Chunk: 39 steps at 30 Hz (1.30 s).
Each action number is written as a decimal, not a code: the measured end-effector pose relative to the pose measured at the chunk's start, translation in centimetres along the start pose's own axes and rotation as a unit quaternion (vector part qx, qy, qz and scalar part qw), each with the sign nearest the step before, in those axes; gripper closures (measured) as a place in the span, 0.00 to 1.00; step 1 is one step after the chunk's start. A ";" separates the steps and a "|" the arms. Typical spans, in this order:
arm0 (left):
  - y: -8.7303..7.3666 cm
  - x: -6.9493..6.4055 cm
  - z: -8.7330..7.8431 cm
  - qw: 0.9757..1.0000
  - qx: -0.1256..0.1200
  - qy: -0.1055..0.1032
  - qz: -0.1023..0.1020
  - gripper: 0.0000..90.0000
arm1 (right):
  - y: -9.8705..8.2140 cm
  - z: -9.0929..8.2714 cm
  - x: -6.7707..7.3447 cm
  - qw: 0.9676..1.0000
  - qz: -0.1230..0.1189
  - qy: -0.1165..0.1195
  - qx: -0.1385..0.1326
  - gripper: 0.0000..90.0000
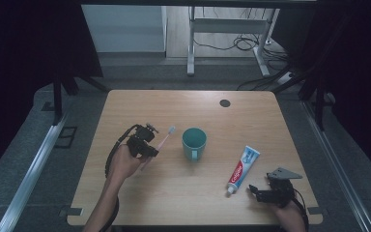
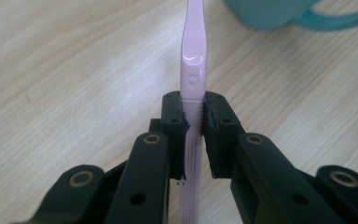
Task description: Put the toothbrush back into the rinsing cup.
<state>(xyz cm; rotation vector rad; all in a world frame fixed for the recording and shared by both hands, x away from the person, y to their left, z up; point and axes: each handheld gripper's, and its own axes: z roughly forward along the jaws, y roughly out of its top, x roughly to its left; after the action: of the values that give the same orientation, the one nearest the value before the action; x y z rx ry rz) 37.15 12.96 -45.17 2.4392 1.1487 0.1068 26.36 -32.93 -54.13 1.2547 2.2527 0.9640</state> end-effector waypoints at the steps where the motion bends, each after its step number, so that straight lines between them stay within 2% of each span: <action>1: 0.1 -0.1 -0.1 1.000 -0.006 -0.001 0.002 0.88 | 0.0 0.0 0.0 1.000 0.000 0.000 0.000 0.13; 10: 0.6 -0.8 -1.1 0.998 -0.052 -0.008 0.015 0.88 | 0.0 0.0 0.0 1.000 0.000 0.000 0.000 0.13; 20: 1.1 -1.2 -2.2 0.995 -0.096 -0.013 0.026 0.88 | 0.0 0.0 0.0 1.000 0.000 0.000 0.000 0.13; 32: 2.1 -2.1 -3.3 0.987 -0.153 -0.017 0.040 0.88 | 0.0 0.0 0.0 1.000 0.000 0.000 -0.001 0.13; 39: 2.6 -2.5 -3.9 0.982 -0.182 -0.022 0.037 0.88 | 0.0 0.0 0.0 1.000 0.000 0.000 -0.001 0.13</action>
<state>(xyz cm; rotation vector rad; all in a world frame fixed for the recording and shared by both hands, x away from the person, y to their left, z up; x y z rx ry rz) 36.40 10.97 -40.30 2.1467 0.9259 0.2613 26.37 -32.93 -54.14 1.2530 2.2519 0.9654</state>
